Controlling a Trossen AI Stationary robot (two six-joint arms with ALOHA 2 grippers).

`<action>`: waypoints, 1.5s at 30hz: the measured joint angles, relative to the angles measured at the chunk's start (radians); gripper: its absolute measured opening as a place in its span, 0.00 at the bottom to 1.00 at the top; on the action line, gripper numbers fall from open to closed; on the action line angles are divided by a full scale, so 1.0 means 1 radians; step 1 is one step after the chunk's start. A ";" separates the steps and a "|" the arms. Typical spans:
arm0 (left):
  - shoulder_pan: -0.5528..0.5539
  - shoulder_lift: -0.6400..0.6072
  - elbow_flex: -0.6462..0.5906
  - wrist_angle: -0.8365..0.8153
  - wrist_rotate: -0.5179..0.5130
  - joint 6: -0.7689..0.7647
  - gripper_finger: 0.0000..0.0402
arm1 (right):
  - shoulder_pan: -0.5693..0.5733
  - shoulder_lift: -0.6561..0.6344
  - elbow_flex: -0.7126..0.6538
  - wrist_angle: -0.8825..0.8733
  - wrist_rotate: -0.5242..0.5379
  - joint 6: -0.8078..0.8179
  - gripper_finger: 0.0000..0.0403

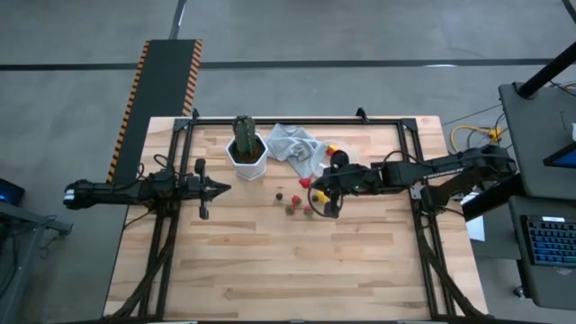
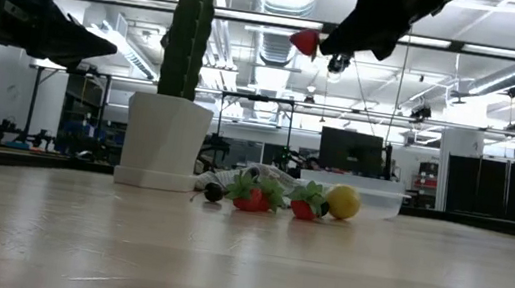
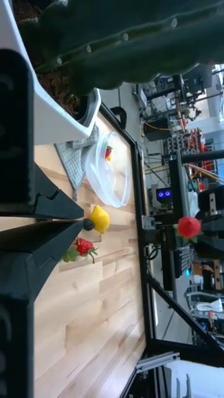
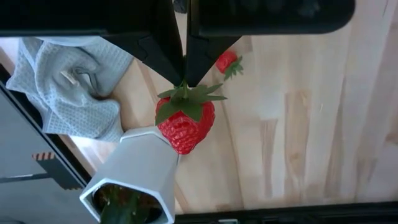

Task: Pick and placing Produce into tupperware
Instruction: Put the right strawberry into the transparent bin

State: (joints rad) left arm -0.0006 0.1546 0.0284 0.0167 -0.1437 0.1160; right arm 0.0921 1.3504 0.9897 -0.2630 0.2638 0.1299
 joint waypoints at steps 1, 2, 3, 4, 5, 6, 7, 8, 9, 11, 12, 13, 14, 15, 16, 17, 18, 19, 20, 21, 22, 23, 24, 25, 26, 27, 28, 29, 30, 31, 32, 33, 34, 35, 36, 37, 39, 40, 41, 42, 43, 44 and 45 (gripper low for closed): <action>0.000 0.000 0.000 -0.001 0.000 0.000 0.00 | 0.000 0.001 0.000 0.000 0.000 0.000 0.02; 0.000 0.000 0.000 -0.001 0.000 0.000 0.00 | 0.000 0.001 -0.001 -0.002 0.000 0.000 0.02; 0.000 0.000 0.000 0.000 0.000 0.000 0.00 | 0.000 0.001 -0.001 -0.002 0.000 0.000 0.02; 0.000 0.001 0.000 0.000 0.000 0.000 0.00 | 0.000 0.000 -0.001 -0.001 0.000 0.000 0.02; 0.000 0.002 0.000 0.000 0.000 0.000 0.00 | 0.000 0.000 -0.001 -0.001 0.000 0.000 0.02; 0.000 0.002 0.000 0.000 0.000 0.000 0.00 | 0.000 0.000 -0.001 -0.001 0.000 0.000 0.02; 0.000 0.002 0.000 0.000 0.000 0.000 0.00 | 0.000 0.000 -0.001 -0.001 0.000 0.000 0.02; 0.000 0.002 0.000 0.000 0.000 0.000 0.00 | 0.000 0.000 -0.001 -0.002 0.000 0.000 0.02; 0.000 0.002 0.000 0.000 0.000 0.000 0.00 | 0.000 0.000 -0.001 -0.001 0.000 0.000 0.02; 0.000 0.002 0.000 0.000 0.000 0.000 0.00 | 0.000 0.000 -0.001 -0.001 0.000 0.000 0.02; 0.000 0.002 0.000 0.000 0.000 0.000 0.00 | 0.000 0.000 -0.001 -0.001 -0.001 0.000 0.02; 0.000 0.002 0.000 0.000 0.000 0.000 0.00 | 0.000 0.000 -0.001 -0.002 -0.001 0.000 0.02; 0.000 0.002 0.000 0.000 0.000 0.000 0.00 | 0.000 0.000 -0.001 -0.001 -0.001 0.000 0.02; 0.000 0.002 0.000 0.000 0.000 0.000 0.00 | 0.000 0.000 -0.001 -0.001 -0.001 0.000 0.02; 0.000 0.001 0.000 0.000 0.000 0.000 0.00 | 0.000 0.000 -0.001 -0.001 -0.001 0.000 0.02; 0.000 0.002 0.000 0.000 0.000 0.000 0.00 | 0.000 0.000 -0.001 -0.002 -0.001 0.000 0.02; 0.000 0.002 0.000 0.000 0.000 0.000 0.00 | 0.000 0.000 -0.001 -0.002 -0.001 0.000 0.02; 0.000 0.002 0.000 0.000 0.000 0.000 0.00 | 0.000 0.000 -0.001 -0.001 -0.001 0.000 0.02; 0.000 0.001 0.000 0.000 0.000 0.000 0.00 | 0.000 0.000 -0.001 -0.001 -0.001 0.000 0.02; 0.000 0.001 0.000 0.000 0.000 0.000 0.00 | 0.000 0.000 -0.001 -0.001 -0.001 0.000 0.02; 0.000 0.001 0.000 0.000 0.000 0.000 0.00 | 0.000 0.000 -0.001 -0.001 -0.001 0.000 0.02; 0.000 0.001 0.000 0.000 0.000 0.000 0.00 | 0.000 0.000 -0.001 -0.002 -0.001 0.000 0.02; 0.000 0.002 0.000 0.000 0.000 0.000 0.00 | 0.000 0.000 -0.001 -0.001 -0.001 0.000 0.02; 0.000 0.001 0.000 0.000 0.000 0.000 0.00 | -0.001 0.000 -0.001 -0.001 -0.001 0.000 0.02; 0.000 0.001 0.000 0.000 0.000 0.000 0.00 | -0.001 -0.001 -0.001 -0.001 -0.001 0.000 0.02; 0.000 0.001 0.000 0.000 0.000 0.000 0.00 | -0.002 -0.001 -0.001 -0.001 0.000 -0.001 0.02; 0.000 0.001 0.000 0.000 0.000 0.000 0.00 | -0.006 -0.001 -0.001 0.000 0.000 -0.007 0.02; 0.000 0.001 0.000 0.000 0.000 0.000 0.00 | -0.010 -0.001 -0.001 0.001 0.000 -0.008 0.02; 0.000 0.002 0.000 0.000 0.000 0.000 0.00 | -0.015 -0.001 -0.001 0.002 0.002 -0.010 0.02; 0.000 0.002 0.000 0.000 0.000 0.000 0.00 | -0.022 -0.001 -0.001 0.001 0.009 -0.011 0.02; 0.000 0.002 0.000 0.000 0.000 0.000 0.00 | -0.030 -0.002 -0.001 0.001 0.020 -0.012 0.02; 0.000 0.002 0.000 0.000 0.000 0.000 0.00 | -0.040 -0.002 -0.001 0.001 0.026 -0.019 0.02; 0.000 0.002 0.000 0.001 0.000 0.000 0.00 | -0.050 -0.005 -0.001 0.001 0.027 -0.027 0.02; 0.000 0.002 0.000 0.001 0.000 0.000 0.00 | -0.062 -0.008 -0.001 -0.001 0.028 -0.032 0.02; 0.000 0.002 0.000 0.001 0.000 0.000 0.00 | -0.075 -0.011 -0.001 0.000 0.029 -0.034 0.02; 0.000 0.002 0.000 0.001 0.000 0.001 0.00 | -0.088 -0.015 -0.001 0.000 0.029 -0.036 0.02; 0.000 0.002 0.000 0.001 0.000 0.001 0.00 | -0.118 -0.024 0.000 -0.006 0.029 -0.037 0.02; 0.000 0.002 0.000 0.001 0.000 0.001 0.00 | -0.134 -0.028 0.001 -0.013 0.029 -0.038 0.02; 0.000 0.002 0.000 0.001 0.000 0.001 0.00 | -0.151 -0.033 0.001 -0.018 0.029 -0.041 0.02; 0.000 0.002 0.000 0.001 0.000 0.001 0.00 | -0.169 -0.039 0.001 -0.020 0.029 -0.045 0.02; 0.000 0.002 0.000 0.001 0.000 0.002 0.00 | -0.185 -0.046 0.002 -0.024 0.029 -0.052 0.02; 0.000 0.001 0.000 0.001 0.000 0.002 0.00 | -0.203 -0.051 0.002 -0.030 0.029 -0.057 0.02; 0.000 0.001 0.000 0.001 0.000 0.002 0.00 | -0.221 -0.056 0.002 -0.034 0.029 -0.060 0.02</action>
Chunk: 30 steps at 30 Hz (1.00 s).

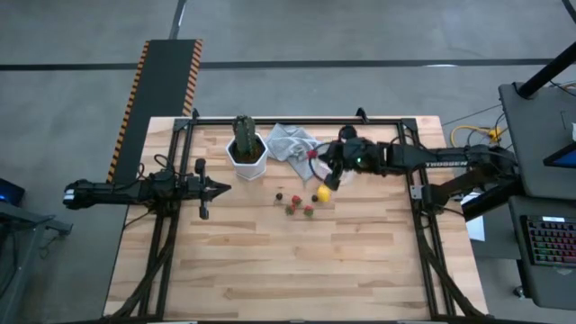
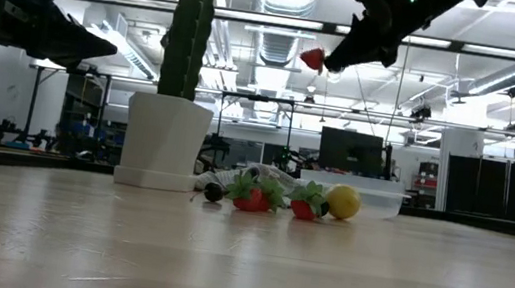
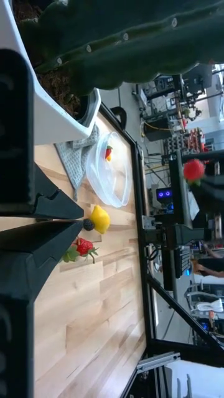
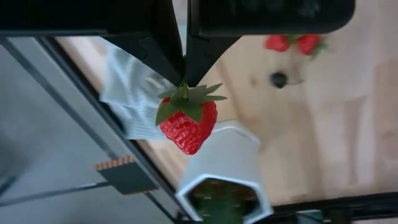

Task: Pick and placing Produce into tupperware
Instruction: Put the right strawberry into the transparent bin

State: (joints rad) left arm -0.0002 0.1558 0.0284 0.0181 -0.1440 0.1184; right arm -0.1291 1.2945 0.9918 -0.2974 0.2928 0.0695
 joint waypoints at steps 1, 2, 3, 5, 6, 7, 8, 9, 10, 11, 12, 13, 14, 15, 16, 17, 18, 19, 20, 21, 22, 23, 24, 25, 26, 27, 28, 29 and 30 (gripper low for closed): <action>0.000 0.000 0.000 0.000 0.000 0.000 0.00 | -0.019 -0.003 0.001 -0.004 0.000 -0.002 0.02; 0.000 0.000 0.000 0.000 0.000 0.000 0.00 | -0.038 -0.006 0.001 -0.011 -0.001 -0.003 0.02; 0.000 0.000 0.000 0.000 0.000 0.000 0.00 | -0.056 -0.008 0.001 -0.021 -0.001 -0.004 0.02; 0.000 0.000 0.000 0.000 0.000 0.000 0.00 | -0.092 -0.011 0.001 -0.033 -0.001 -0.010 0.02; 0.000 0.000 0.000 0.000 0.000 0.000 0.00 | -0.109 -0.011 0.001 -0.042 -0.001 -0.015 0.02; 0.000 0.000 0.000 0.000 0.000 0.000 0.00 | -0.126 -0.011 0.001 -0.051 -0.001 -0.017 0.02; 0.000 0.000 0.000 0.000 0.000 0.000 0.00 | -0.142 -0.010 0.001 -0.060 -0.001 -0.018 0.02; 0.000 0.000 0.000 0.000 0.000 0.000 0.00 | -0.156 -0.008 0.001 -0.069 -0.001 -0.018 0.02; 0.000 0.000 0.000 0.000 0.000 0.000 0.00 | -0.171 -0.005 0.001 -0.076 -0.002 -0.018 0.02; 0.000 0.000 0.000 0.000 0.000 0.000 0.00 | -0.184 -0.003 0.001 -0.086 -0.003 -0.019 0.02; 0.000 0.000 0.000 0.000 0.000 0.000 0.00 | -0.195 -0.001 0.001 -0.097 -0.003 -0.023 0.02; 0.000 0.000 0.000 0.000 0.000 0.000 0.00 | -0.203 0.001 0.001 -0.104 -0.003 -0.026 0.02; 0.000 0.000 0.000 0.000 0.000 0.000 0.00 | -0.211 0.004 0.001 -0.109 -0.003 -0.027 0.02; 0.000 0.000 0.000 0.000 0.000 0.000 0.00 | -0.219 0.007 0.001 -0.119 -0.003 -0.029 0.02; 0.000 0.000 0.000 0.000 0.000 0.000 0.00 | -0.224 0.010 0.001 -0.126 -0.003 -0.029 0.02; 0.000 0.000 0.000 0.000 0.000 0.000 0.00 | -0.227 0.014 0.001 -0.127 -0.004 -0.030 0.02; 0.000 0.001 0.000 0.000 0.000 0.000 0.00 | -0.231 0.018 0.001 -0.133 -0.004 -0.030 0.02; 0.000 0.000 0.000 0.000 0.000 0.000 0.00 | -0.235 0.024 0.001 -0.144 -0.005 -0.030 0.02; 0.000 0.001 0.000 0.000 0.000 0.000 0.00 | -0.238 0.030 0.001 -0.153 -0.005 -0.030 0.02; 0.000 0.000 0.000 0.000 0.000 0.000 0.00 | -0.242 0.037 0.001 -0.164 -0.005 -0.030 0.02; 0.000 0.001 0.000 0.000 0.000 0.000 0.00 | -0.245 0.046 0.001 -0.177 -0.005 -0.029 0.02; 0.000 0.000 0.000 0.000 0.000 0.000 0.00 | -0.249 0.052 0.000 -0.188 -0.005 -0.029 0.02; 0.000 0.000 0.000 0.000 0.000 0.000 0.00 | -0.252 0.061 0.000 -0.195 -0.005 -0.029 0.02; 0.000 0.000 0.000 0.000 0.000 0.000 0.00 | -0.253 0.069 0.000 -0.198 -0.005 -0.029 0.02; 0.000 0.001 0.000 0.000 0.000 0.000 0.00 | -0.257 0.077 0.000 -0.201 -0.005 -0.029 0.02; 0.000 0.001 0.000 0.000 0.000 0.000 0.00 | -0.260 0.085 0.000 -0.202 -0.005 -0.028 0.02; 0.000 0.001 0.000 0.000 0.000 0.000 0.00 | -0.262 0.094 0.000 -0.201 -0.007 -0.028 0.02; 0.000 0.001 0.000 0.000 0.000 0.000 0.00 | -0.263 0.102 0.000 -0.199 -0.008 -0.028 0.02; 0.000 0.001 0.000 0.000 0.000 0.000 0.00 | -0.266 0.113 0.000 -0.200 -0.009 -0.029 0.02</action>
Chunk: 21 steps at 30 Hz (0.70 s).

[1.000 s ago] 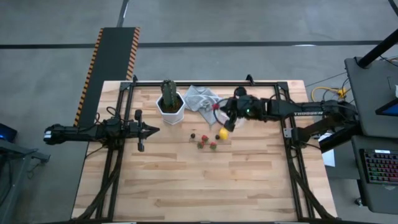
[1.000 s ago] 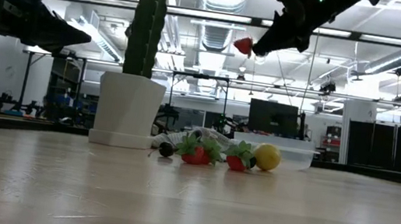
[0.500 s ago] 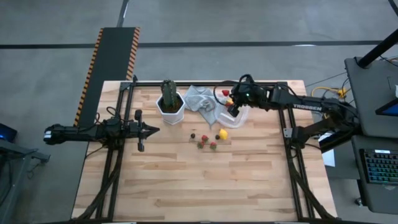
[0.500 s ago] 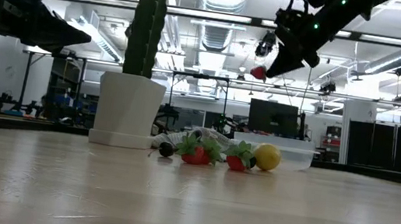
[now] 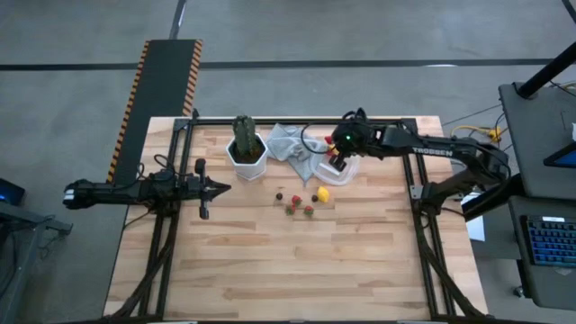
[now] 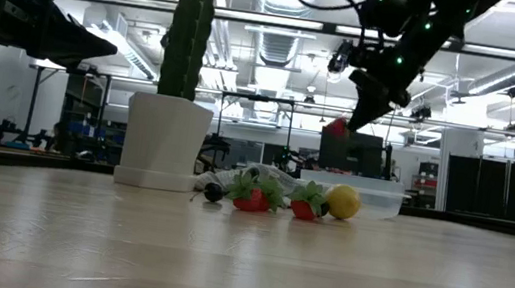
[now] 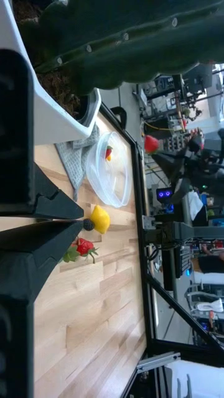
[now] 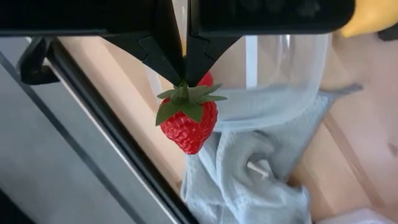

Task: Pick and placing Produce into tupperware
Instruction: Put the right strawberry into the transparent bin

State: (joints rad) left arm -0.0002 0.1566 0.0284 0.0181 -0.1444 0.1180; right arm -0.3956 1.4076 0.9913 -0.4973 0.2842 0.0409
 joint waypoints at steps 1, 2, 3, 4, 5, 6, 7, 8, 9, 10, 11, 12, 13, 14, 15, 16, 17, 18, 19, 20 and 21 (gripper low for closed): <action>0.000 0.000 0.000 0.000 0.000 0.000 0.00 | -0.003 0.010 0.000 0.000 -0.004 0.000 0.02; 0.000 0.000 0.000 0.000 0.000 0.000 0.00 | -0.006 0.021 0.000 0.000 -0.009 0.002 0.02; 0.000 0.000 0.000 0.000 0.000 0.000 0.00 | -0.008 0.033 0.000 0.000 -0.016 0.002 0.02; 0.000 0.000 0.000 0.000 0.000 0.000 0.00 | -0.011 0.045 0.000 0.001 -0.026 0.002 0.02; 0.000 0.000 0.000 0.000 0.000 0.000 0.00 | -0.014 0.057 0.000 0.000 -0.033 0.003 0.02; 0.000 0.000 0.000 0.000 0.000 0.000 0.00 | -0.014 0.071 0.000 0.000 -0.033 0.003 0.02; 0.000 0.000 0.000 0.000 0.000 0.000 0.00 | -0.014 0.084 0.000 0.001 -0.035 0.003 0.02; 0.000 0.000 0.000 0.000 0.000 0.000 0.00 | -0.018 0.097 0.000 0.001 -0.040 0.003 0.02; 0.000 0.000 0.000 0.000 0.000 0.000 0.00 | -0.018 0.111 0.000 0.003 -0.047 0.003 0.02; 0.000 0.000 0.000 0.000 0.000 0.000 0.00 | -0.018 0.125 0.000 0.007 -0.050 0.003 0.02; 0.000 0.000 0.000 0.000 0.000 0.000 0.00 | -0.018 0.137 0.000 0.007 -0.051 0.002 0.02; 0.000 0.000 0.000 0.000 0.000 0.000 0.00 | -0.020 0.150 0.000 0.007 -0.052 0.002 0.02; 0.000 0.000 0.000 0.000 0.000 0.000 0.00 | -0.020 0.162 0.000 0.008 -0.053 0.002 0.02; 0.000 0.000 0.000 0.000 0.000 0.000 0.00 | -0.023 0.174 0.000 0.007 -0.056 0.003 0.02; 0.000 0.000 0.000 0.000 0.000 0.000 0.00 | -0.023 0.185 0.000 0.008 -0.056 0.003 0.02; 0.000 0.000 0.000 0.000 0.000 0.000 0.00 | -0.024 0.195 0.000 0.007 -0.056 0.003 0.02; 0.000 0.000 0.000 0.000 0.000 0.000 0.00 | -0.024 0.205 -0.001 0.007 -0.056 0.003 0.02; 0.000 0.000 0.000 0.000 0.000 0.000 0.00 | -0.024 0.214 -0.001 0.010 -0.056 0.003 0.02; 0.000 0.000 0.000 0.000 0.000 0.000 0.00 | -0.024 0.223 -0.001 0.012 -0.056 0.003 0.02; 0.000 0.000 0.000 0.000 0.000 0.000 0.00 | -0.024 0.232 -0.001 0.013 -0.057 0.003 0.02; 0.000 0.000 0.000 0.000 0.000 0.000 0.00 | -0.024 0.239 -0.001 0.014 -0.061 0.003 0.02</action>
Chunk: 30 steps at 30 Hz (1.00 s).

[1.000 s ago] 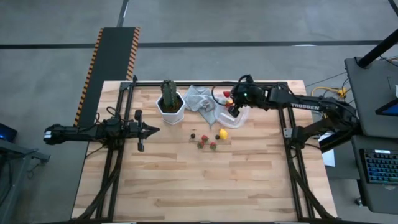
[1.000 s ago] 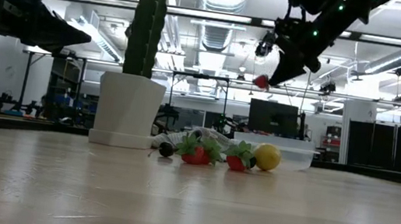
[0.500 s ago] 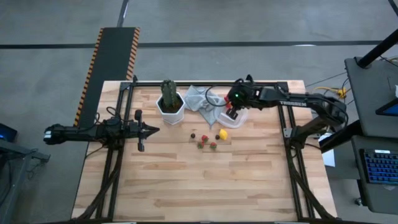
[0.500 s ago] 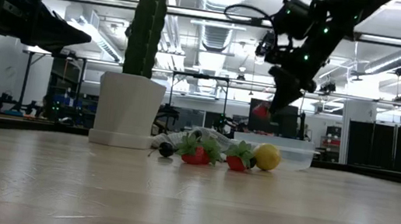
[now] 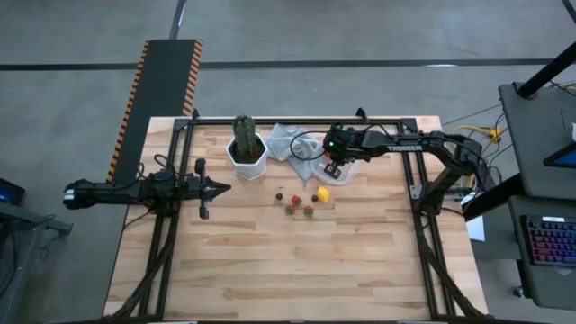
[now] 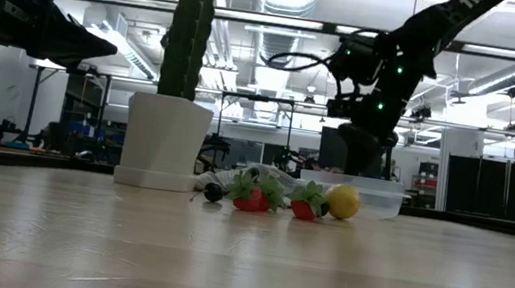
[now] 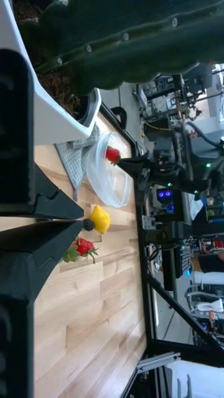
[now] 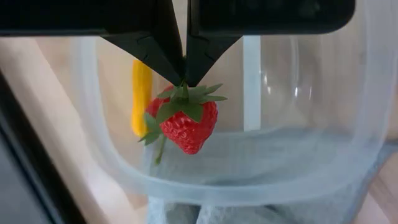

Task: Pick and placing Produce into tupperware
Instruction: Put the right strawberry into the transparent bin

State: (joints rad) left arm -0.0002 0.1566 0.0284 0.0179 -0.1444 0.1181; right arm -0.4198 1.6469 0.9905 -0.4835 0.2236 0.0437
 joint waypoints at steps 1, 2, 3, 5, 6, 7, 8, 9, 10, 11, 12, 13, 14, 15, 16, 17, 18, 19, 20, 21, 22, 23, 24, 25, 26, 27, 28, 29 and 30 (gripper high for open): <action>0.000 0.000 0.000 0.000 0.000 0.001 0.00 | 0.000 0.007 0.000 0.003 -0.004 0.000 0.02; 0.000 0.000 0.000 0.000 0.000 0.001 0.00 | 0.000 0.014 0.000 0.008 -0.014 0.000 0.02; 0.000 0.000 0.000 0.000 0.000 0.001 0.00 | 0.000 0.020 0.000 0.015 -0.025 0.000 0.02; 0.000 0.000 0.000 0.000 0.000 0.002 0.00 | 0.000 0.028 0.000 0.026 -0.026 0.000 0.02; 0.000 0.000 0.000 0.000 0.000 0.002 0.00 | 0.000 0.032 0.000 0.034 -0.026 0.000 0.02; 0.000 0.000 0.000 0.000 0.000 0.002 0.00 | 0.000 0.036 0.000 0.042 -0.026 0.000 0.02; 0.000 0.000 0.000 0.000 0.000 0.002 0.00 | 0.000 0.038 0.000 0.046 -0.027 0.000 0.02; 0.000 0.000 0.000 0.000 0.000 0.002 0.00 | 0.000 0.039 0.000 0.047 -0.027 0.000 0.02; 0.000 0.000 0.000 0.000 0.000 0.002 0.00 | 0.000 0.040 0.000 0.052 -0.027 -0.001 0.02; 0.000 0.000 0.000 0.000 0.000 0.002 0.00 | 0.000 0.039 0.000 0.057 -0.030 -0.001 0.02; 0.000 0.000 0.000 0.000 0.000 0.002 0.00 | 0.000 0.039 0.000 0.057 -0.041 0.000 0.02; 0.000 0.000 0.000 0.000 0.000 0.002 0.00 | 0.000 0.039 0.000 0.055 -0.048 0.000 0.02; 0.000 0.000 0.000 0.000 0.000 0.002 0.00 | 0.000 0.037 0.000 0.055 -0.048 0.000 0.02; 0.000 0.000 0.000 0.000 0.000 0.002 0.00 | 0.000 0.035 0.000 0.053 -0.048 -0.001 0.02; 0.000 0.000 0.000 0.000 0.000 0.002 0.00 | 0.000 0.033 0.000 0.054 -0.048 -0.001 0.02; 0.000 0.000 0.000 0.000 0.000 0.002 0.00 | 0.000 0.031 0.000 0.055 -0.048 -0.001 0.02; 0.000 0.000 0.000 0.000 0.000 0.002 0.00 | 0.000 0.031 0.000 0.055 -0.048 0.000 0.02; 0.000 0.000 0.000 0.000 0.000 0.002 0.00 | 0.000 0.031 0.000 0.054 -0.048 -0.001 0.02; 0.000 0.000 0.000 0.000 0.000 0.002 0.00 | 0.000 0.031 0.000 0.054 -0.048 -0.001 0.02; 0.000 0.000 0.000 0.000 0.000 0.002 0.00 | 0.000 0.031 0.000 0.054 -0.048 -0.001 0.02; 0.000 0.000 0.000 0.000 0.000 0.002 0.00 | 0.000 0.031 0.000 0.054 -0.048 0.000 0.02; 0.000 0.000 0.000 0.000 0.000 0.002 0.00 | 0.000 0.031 0.000 0.054 -0.048 0.000 0.02; 0.000 0.000 0.000 0.000 0.000 0.002 0.00 | 0.000 0.031 0.000 0.054 -0.048 -0.001 0.02; 0.000 0.000 0.000 0.000 0.000 0.002 0.00 | 0.000 0.031 0.000 0.054 -0.048 0.000 0.02; 0.000 0.000 0.000 0.000 0.000 0.002 0.00 | 0.000 0.031 0.000 0.054 -0.048 0.000 0.02; 0.000 0.000 0.000 0.000 0.000 0.002 0.00 | 0.000 0.031 0.000 0.054 -0.048 0.000 0.02; 0.000 0.000 0.000 0.000 0.000 0.002 0.00 | 0.000 0.031 0.000 0.054 -0.048 0.000 0.02; 0.000 0.000 0.000 0.000 0.000 0.002 0.00 | 0.000 0.031 0.000 0.054 -0.048 0.000 0.02; 0.000 0.000 0.000 0.000 0.000 0.002 0.00 | 0.000 0.031 0.000 0.054 -0.048 0.000 0.02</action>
State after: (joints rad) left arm -0.0004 0.1566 0.0284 0.0177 -0.1448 0.1200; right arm -0.4198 1.6783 0.9905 -0.4294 0.1757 0.0438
